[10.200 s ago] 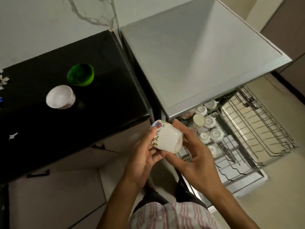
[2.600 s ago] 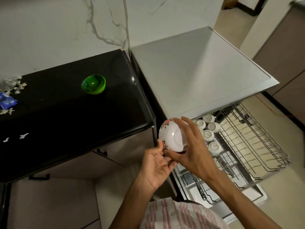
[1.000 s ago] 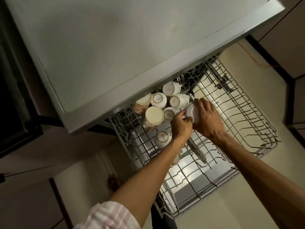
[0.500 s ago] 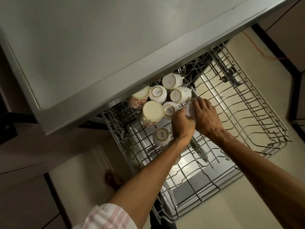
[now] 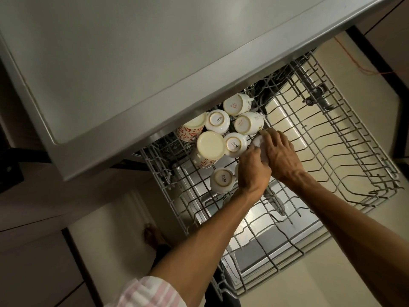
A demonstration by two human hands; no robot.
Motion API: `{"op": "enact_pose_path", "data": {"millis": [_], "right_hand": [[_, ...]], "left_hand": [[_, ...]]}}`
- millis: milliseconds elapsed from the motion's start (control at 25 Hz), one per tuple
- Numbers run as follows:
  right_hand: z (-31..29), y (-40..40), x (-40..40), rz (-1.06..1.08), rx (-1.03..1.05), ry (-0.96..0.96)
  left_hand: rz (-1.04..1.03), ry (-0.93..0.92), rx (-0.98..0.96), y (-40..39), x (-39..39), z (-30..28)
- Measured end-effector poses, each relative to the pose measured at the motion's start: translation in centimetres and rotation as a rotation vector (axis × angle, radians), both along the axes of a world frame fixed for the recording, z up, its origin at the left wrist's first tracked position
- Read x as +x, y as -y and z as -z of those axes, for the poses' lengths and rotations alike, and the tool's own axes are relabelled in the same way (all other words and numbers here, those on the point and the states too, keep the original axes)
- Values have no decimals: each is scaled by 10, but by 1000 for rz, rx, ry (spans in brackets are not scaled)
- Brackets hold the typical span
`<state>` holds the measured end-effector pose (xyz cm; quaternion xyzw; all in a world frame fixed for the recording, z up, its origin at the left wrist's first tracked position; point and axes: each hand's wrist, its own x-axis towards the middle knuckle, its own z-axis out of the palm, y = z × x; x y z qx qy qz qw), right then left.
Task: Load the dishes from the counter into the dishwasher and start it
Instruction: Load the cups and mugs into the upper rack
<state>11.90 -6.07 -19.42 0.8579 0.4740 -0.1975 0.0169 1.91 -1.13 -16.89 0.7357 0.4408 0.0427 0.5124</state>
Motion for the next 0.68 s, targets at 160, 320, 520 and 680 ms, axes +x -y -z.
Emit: {"op": "enact_pose_path", "data": {"millis": [160, 320, 520, 680], "right_hand": [[-3, 2, 4, 13, -75, -19], [-24, 10, 1, 144, -23, -144], [-76, 16, -27, 238, 262, -213], [-128, 16, -67, 318, 422, -197]], "left_hand": [[-22, 56, -40, -7, -4, -7], [-57, 105, -66, -22, -13, -27], [-80, 181, -80, -30, -41, -77], [-106, 259, -101, -24, -77, -117]]}}
